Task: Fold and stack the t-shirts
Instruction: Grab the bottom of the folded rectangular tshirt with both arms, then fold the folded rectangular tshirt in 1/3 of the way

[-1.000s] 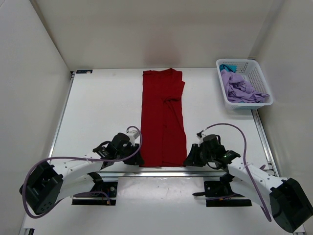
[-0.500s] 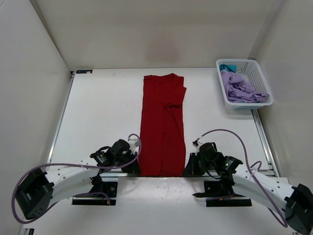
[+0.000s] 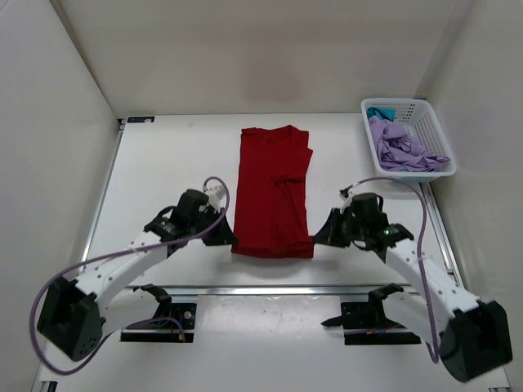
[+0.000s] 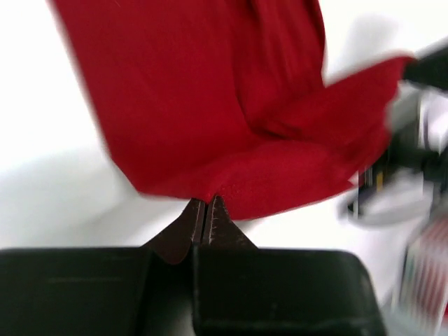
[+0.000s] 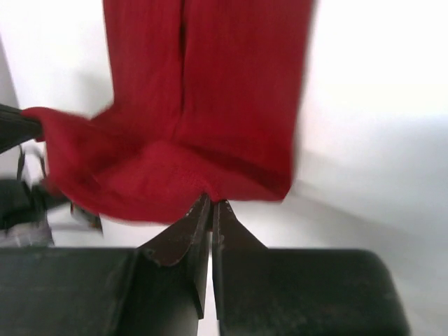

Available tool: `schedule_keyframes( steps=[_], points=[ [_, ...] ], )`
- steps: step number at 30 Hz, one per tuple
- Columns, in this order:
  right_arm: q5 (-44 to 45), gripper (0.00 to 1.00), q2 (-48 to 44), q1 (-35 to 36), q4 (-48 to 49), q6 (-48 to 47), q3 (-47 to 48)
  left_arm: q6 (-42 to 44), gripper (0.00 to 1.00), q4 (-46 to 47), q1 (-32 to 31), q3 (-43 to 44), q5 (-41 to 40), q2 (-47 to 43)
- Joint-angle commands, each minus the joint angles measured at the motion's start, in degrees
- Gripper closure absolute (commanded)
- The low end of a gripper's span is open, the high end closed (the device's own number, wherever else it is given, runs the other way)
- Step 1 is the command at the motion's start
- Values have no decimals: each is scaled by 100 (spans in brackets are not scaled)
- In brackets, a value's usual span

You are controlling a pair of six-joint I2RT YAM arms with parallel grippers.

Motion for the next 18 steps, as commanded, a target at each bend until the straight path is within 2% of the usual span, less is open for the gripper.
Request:
schedule_keyframes(
  steps=[1, 4, 8, 14, 18],
  points=[
    [-208, 100, 984, -675, 871, -935, 730, 201, 100, 706, 532, 600, -399, 741],
    [-243, 100, 2013, -941, 1337, -979, 1538, 157, 100, 1033, 638, 1285, -994, 1523],
    [-339, 100, 3410, -976, 1488, -1076, 2567, 201, 100, 998, 831, 2427, -1295, 2806],
    [-488, 100, 4599, -1196, 1664, -1120, 3360, 227, 100, 1025, 1077, 3308, -1349, 4117],
    [-454, 100, 5161, -1275, 1752, -1111, 3589, 96, 99, 1227, 1183, 3537, -1322, 4689]
  ],
)
